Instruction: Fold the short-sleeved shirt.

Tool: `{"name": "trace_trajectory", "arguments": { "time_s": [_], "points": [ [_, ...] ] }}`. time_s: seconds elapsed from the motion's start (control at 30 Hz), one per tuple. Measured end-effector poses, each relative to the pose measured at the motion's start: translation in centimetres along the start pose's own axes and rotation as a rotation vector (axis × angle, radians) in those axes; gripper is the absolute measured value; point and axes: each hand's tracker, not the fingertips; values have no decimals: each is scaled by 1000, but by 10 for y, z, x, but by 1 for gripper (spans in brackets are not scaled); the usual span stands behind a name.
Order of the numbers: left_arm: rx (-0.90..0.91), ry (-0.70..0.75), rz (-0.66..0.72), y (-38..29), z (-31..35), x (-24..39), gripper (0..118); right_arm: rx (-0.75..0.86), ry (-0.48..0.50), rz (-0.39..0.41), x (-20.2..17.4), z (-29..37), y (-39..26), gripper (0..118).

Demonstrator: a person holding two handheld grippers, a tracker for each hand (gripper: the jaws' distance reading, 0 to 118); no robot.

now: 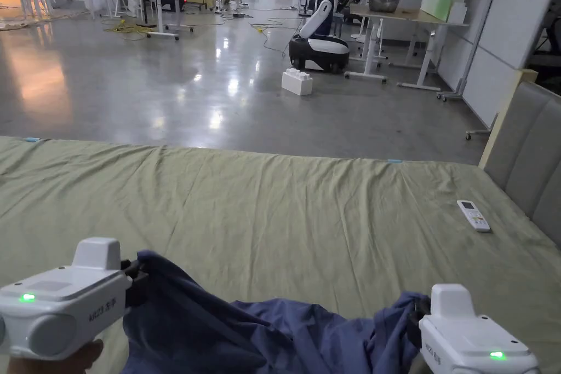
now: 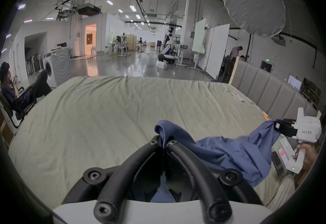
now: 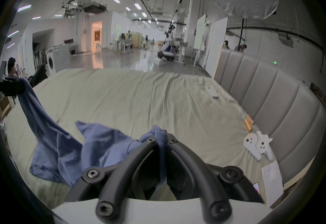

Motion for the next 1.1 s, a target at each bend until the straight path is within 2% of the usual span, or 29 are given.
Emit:
{"name": "trace_trajectory", "arguments": {
  "time_s": [0.3, 0.4, 0.47, 0.53, 0.6, 0.77, 0.93, 1.1],
  "points": [
    [148, 36, -19, 80, 48, -22, 4, 166, -29, -13, 17, 42, 79, 6],
    [188, 64, -24, 108, 64, -34, 4, 240, -62, 17, 23, 51, 106, 6],
    [215, 88, -18, 124, 73, -44, 4, 244, -62, -5, 27, 55, 120, 6],
    [237, 109, -12, 139, 82, -54, 4, 286, -85, 18, 30, 59, 136, 6],
    [253, 139, -15, 152, 88, -62, 4, 294, -87, 9, 34, 59, 149, 6],
    [273, 173, -1, 179, 89, -80, 4, 316, -93, -15, 39, 52, 184, 6],
    [272, 223, -1, 196, 76, -92, 4, 349, -119, 24, 35, 39, 216, 6],
    [257, 263, 14, 209, 55, -108, 4, 339, -140, 18, 36, 18, 242, 6]
  ]
}}
